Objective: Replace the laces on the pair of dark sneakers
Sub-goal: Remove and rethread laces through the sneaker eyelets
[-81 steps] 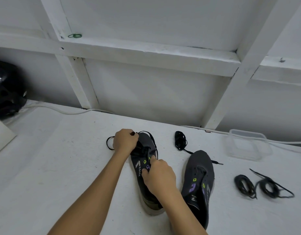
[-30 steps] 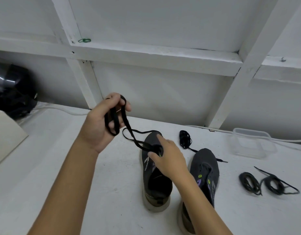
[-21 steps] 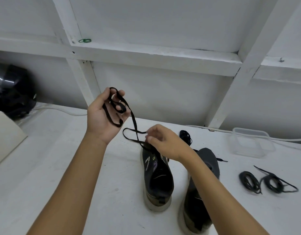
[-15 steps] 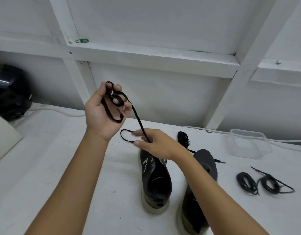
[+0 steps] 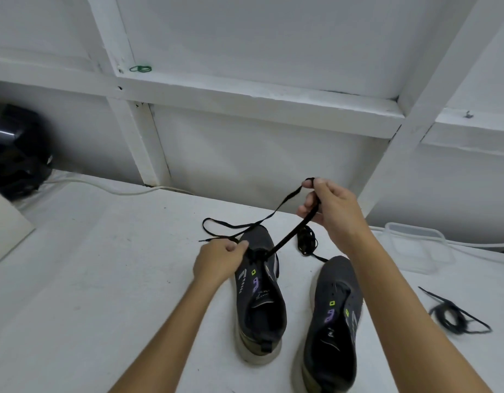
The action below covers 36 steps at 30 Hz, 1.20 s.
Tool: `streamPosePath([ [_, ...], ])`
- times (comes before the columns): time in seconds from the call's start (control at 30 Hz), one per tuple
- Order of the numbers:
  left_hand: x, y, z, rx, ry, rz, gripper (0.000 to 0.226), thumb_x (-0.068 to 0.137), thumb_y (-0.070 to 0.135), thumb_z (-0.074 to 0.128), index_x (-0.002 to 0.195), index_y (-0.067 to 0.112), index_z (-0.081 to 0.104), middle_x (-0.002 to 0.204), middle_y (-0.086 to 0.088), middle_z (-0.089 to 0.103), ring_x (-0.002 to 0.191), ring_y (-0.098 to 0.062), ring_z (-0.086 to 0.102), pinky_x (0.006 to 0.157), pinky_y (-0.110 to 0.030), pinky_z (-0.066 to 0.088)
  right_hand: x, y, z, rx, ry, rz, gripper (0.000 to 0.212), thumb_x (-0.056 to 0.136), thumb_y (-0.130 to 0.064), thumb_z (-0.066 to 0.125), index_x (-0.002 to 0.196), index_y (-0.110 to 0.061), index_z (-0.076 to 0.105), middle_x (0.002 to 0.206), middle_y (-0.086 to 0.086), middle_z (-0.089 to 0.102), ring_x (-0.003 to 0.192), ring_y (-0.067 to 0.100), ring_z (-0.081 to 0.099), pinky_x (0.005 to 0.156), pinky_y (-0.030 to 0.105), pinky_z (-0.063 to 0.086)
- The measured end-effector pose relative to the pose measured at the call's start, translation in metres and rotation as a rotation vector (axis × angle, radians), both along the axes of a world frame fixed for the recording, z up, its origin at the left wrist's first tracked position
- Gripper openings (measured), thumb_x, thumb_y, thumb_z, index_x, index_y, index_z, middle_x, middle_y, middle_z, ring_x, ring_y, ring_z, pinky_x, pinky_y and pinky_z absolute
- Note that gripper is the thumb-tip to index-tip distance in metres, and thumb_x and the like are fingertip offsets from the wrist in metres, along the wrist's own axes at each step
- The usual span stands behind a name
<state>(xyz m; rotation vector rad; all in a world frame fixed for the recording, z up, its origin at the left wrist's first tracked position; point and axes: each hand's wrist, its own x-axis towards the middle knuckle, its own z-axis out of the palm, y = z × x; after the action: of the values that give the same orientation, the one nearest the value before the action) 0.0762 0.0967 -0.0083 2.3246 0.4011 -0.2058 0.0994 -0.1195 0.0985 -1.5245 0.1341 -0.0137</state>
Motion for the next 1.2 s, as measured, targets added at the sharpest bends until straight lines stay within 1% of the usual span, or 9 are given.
streamPosePath([
  [0.1, 0.001, -0.016, 0.000, -0.002, 0.088, 0.014, 0.058, 0.080, 0.067, 0.062, 0.053, 0.020, 0.040, 0.053, 0.009, 0.051, 0.058, -0.015, 0.056, 0.054, -0.027, 0.038, -0.002, -0.003, -0.008, -0.087, 0.005, -0.016, 0.022, 0.106, -0.023, 0.053, 0.106, -0.014, 0.073, 0.063, -0.003, 0.062, 0.058, 0.015, 0.066, 0.060, 0.024, 0.057],
  [0.23, 0.009, -0.020, 0.003, -0.080, 0.057, -0.005, 0.026, 0.082, 0.040, 0.064, 0.066, 0.020, 0.060, 0.069, 0.009, 0.065, 0.071, -0.013, 0.062, 0.064, -0.027, 0.047, -0.004, 0.000, -0.024, -0.281, 0.053, -0.025, 0.020, 0.102, -0.025, 0.057, 0.092, -0.021, 0.073, 0.071, -0.005, 0.073, 0.047, 0.010, 0.060, 0.057, 0.027, 0.052],
  [0.43, 0.015, -0.014, 0.024, -0.755, 0.084, 0.077, 0.012, 0.087, 0.015, 0.055, 0.077, 0.016, 0.061, 0.074, 0.001, 0.063, 0.057, -0.009, 0.046, 0.050, -0.023, 0.030, -0.006, 0.013, -0.056, -0.672, 0.136, 0.289, 0.018, 0.100, -0.025, 0.056, 0.102, -0.028, 0.073, 0.072, -0.010, 0.073, 0.049, 0.001, 0.059, 0.052, 0.013, 0.046],
  [0.53, 0.017, -0.007, 0.040, -0.818, 0.001, 0.008, 0.011, 0.094, 0.018, 0.056, 0.085, 0.018, 0.063, 0.075, 0.007, 0.068, 0.055, -0.005, 0.044, 0.048, -0.019, 0.029, -0.009, 0.024, -0.064, -0.737, 0.133, 0.468, 0.024, 0.096, -0.028, 0.059, 0.115, -0.029, 0.074, 0.080, -0.018, 0.070, 0.060, -0.010, 0.059, 0.069, 0.014, 0.047],
  [0.67, 0.018, -0.005, 0.062, -0.727, -0.155, -0.199, 0.020, 0.100, 0.028, 0.056, 0.098, 0.030, 0.076, 0.091, 0.017, 0.072, 0.067, 0.003, 0.054, 0.056, -0.007, 0.039, -0.016, 0.041, -0.062, -0.798, 0.059, 0.605, 0.024, 0.093, -0.045, 0.063, 0.078, -0.027, 0.067, 0.062, -0.018, 0.051, 0.059, 0.002, 0.047, 0.066, 0.025, 0.041],
  [0.77, 0.014, -0.003, 0.066, -0.664, -0.183, -0.331, 0.023, 0.103, 0.031, 0.053, 0.110, 0.039, 0.074, 0.108, 0.024, 0.072, 0.094, 0.017, 0.060, 0.074, 0.002, 0.040, -0.017, 0.043, -0.058, -0.650, 0.031, 0.552, 0.041, 0.096, -0.043, 0.060, 0.068, -0.015, 0.051, 0.058, -0.012, 0.043, 0.056, 0.008, 0.041, 0.062, 0.029, 0.037],
  [0.87, 0.009, 0.002, 0.059, -0.514, -0.119, -0.401, 0.029, 0.105, 0.044, 0.042, 0.123, 0.047, 0.066, 0.118, 0.025, 0.069, 0.112, 0.013, 0.057, 0.087, -0.006, 0.040, -0.017, 0.038, -0.052, -0.542, 0.086, 0.540, 0.040, 0.095, -0.044, 0.060, 0.075, -0.010, 0.058, 0.069, -0.003, 0.054, 0.065, 0.012, 0.055, 0.070, 0.032, 0.045],
  [1.03, 0.002, 0.018, 0.042, -0.332, -0.047, -0.409, 0.033, 0.100, 0.061, 0.040, 0.102, 0.043, 0.068, 0.088, 0.019, 0.072, 0.089, 0.007, 0.063, 0.084, -0.025, 0.045, -0.021, 0.018, -0.049, -0.327, 0.122, 0.478, 0.019, 0.095, -0.041, 0.062, 0.099, -0.033, 0.078, 0.096, -0.014, 0.074, 0.094, -0.003, 0.067, 0.084, 0.026, 0.053],
  [1.2, -0.003, 0.030, 0.039, -0.282, -0.130, -0.493, 0.006, 0.087, 0.045, 0.073, 0.086, 0.042, 0.077, 0.090, 0.021, 0.075, 0.086, 0.007, 0.066, 0.072, -0.008, 0.042, -0.029, 0.006, -0.051, -0.041, 0.157, 0.314, 0.014, 0.093, -0.042, 0.064, 0.092, -0.035, 0.076, 0.114, -0.009, 0.074, 0.110, 0.012, 0.069, 0.084, 0.032, 0.054],
])
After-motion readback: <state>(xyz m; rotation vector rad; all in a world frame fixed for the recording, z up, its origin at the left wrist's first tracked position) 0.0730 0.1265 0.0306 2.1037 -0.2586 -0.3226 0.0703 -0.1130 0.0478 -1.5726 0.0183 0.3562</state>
